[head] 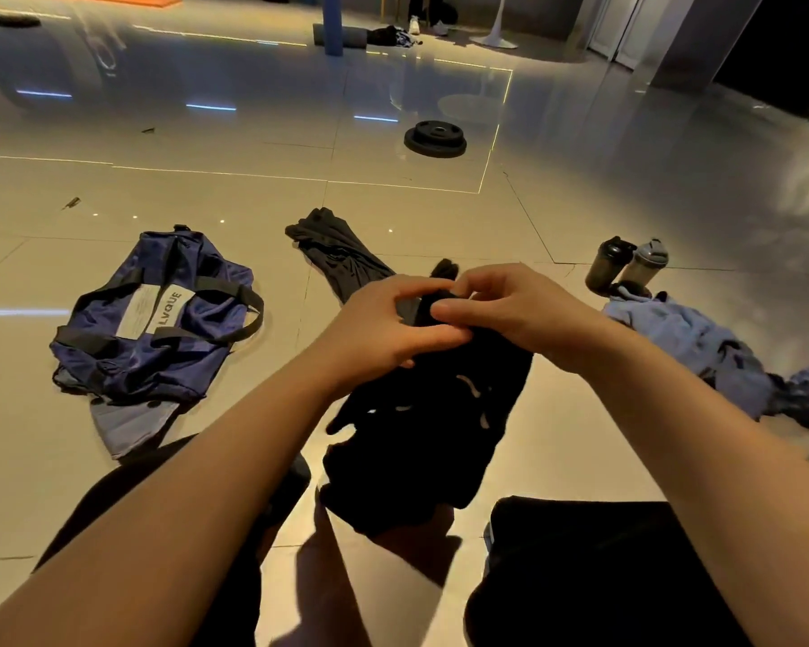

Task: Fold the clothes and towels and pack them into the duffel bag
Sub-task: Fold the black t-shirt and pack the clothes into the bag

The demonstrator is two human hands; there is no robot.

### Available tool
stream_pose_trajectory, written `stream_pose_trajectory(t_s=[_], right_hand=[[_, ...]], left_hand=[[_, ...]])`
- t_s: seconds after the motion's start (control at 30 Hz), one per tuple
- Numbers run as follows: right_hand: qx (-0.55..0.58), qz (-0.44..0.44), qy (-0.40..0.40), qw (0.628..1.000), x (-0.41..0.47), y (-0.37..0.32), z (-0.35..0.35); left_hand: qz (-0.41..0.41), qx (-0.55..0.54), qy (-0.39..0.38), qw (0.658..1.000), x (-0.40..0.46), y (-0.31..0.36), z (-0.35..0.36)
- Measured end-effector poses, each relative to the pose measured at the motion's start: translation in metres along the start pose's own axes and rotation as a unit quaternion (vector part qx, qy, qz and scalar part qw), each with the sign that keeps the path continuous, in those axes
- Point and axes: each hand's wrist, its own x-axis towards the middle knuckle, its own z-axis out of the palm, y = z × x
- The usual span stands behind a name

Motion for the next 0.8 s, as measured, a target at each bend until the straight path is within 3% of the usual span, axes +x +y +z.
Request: stream_pose_trajectory(t_s=[0.13,0.3,0.5,0.67,0.8], right_hand=[[0.021,-0.006,0.028,0.999,0.002,0.002,-0.008],[0.086,0.023,-0.023,0.996,0.0,0.018,-0.027],[-0.086,0.031,0.021,0.996,-0.007,0.032,-0.03],[-0.048,0.046,0.049,0.997,-0.009,0.027,-0.028],[0.044,0.043,0.047,0.997,-0.008,0.023,-0.026]], left_hand=[[-0.025,-0.018,0.05,0.998,0.011,0.001,0.005],[-0.02,-0.035,0.068,0.997,0.012,0.004,0.002],[-0.007,-0.016,0.12,0.993,0.014,0.005,-0.014],[-0.014,0.01,0.119,0.993,0.011,0.0,-0.018],[-0.013,0.021,0.125,0.992,0.009,0.001,-0.02]])
